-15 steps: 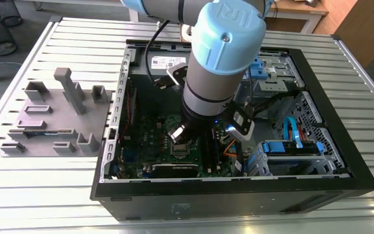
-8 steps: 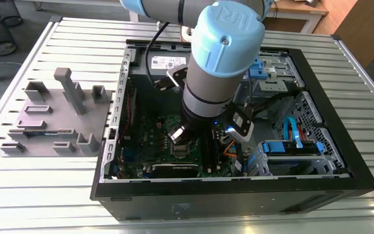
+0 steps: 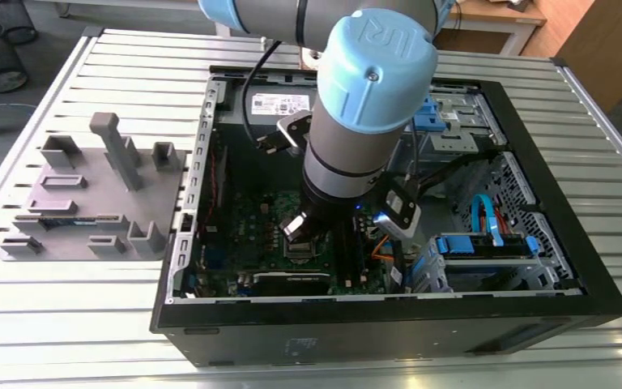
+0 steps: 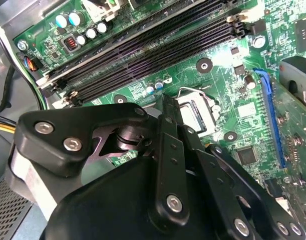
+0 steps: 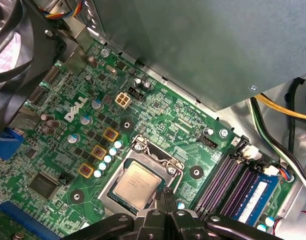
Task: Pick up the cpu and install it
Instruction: 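Install the first cpu locking lever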
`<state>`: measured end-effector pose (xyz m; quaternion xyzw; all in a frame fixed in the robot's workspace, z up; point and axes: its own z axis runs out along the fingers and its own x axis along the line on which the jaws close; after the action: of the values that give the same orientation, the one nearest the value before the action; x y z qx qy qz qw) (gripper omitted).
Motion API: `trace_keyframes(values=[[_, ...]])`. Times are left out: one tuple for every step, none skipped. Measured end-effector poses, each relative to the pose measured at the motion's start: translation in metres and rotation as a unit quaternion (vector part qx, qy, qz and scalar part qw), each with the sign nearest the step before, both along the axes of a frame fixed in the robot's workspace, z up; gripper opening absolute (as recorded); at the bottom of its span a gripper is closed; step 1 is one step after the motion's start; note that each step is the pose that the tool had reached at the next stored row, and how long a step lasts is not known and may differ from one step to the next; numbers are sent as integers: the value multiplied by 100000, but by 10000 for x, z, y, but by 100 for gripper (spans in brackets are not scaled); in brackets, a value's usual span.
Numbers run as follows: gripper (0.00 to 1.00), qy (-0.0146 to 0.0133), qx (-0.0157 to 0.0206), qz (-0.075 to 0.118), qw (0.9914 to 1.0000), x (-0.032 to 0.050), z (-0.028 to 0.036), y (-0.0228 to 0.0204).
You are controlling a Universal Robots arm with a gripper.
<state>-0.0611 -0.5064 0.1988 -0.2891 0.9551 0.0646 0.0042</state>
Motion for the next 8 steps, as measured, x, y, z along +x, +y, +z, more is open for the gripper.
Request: trace_keyframes(values=[[11,0,-10,0,100000,0,0,0],[11,0,-12,2,100000,0,0,0],[11,1,-14,2,100000,0,0,0],[11,0,-11,3,100000,0,0,0],[11,0,-11,4,100000,1,-1,0],[11,-2,-9,6,100000,1,-1,0],[11,-4,63,6,100000,1,-2,-3],[11,-7,175,10,100000,1,-2,-8]])
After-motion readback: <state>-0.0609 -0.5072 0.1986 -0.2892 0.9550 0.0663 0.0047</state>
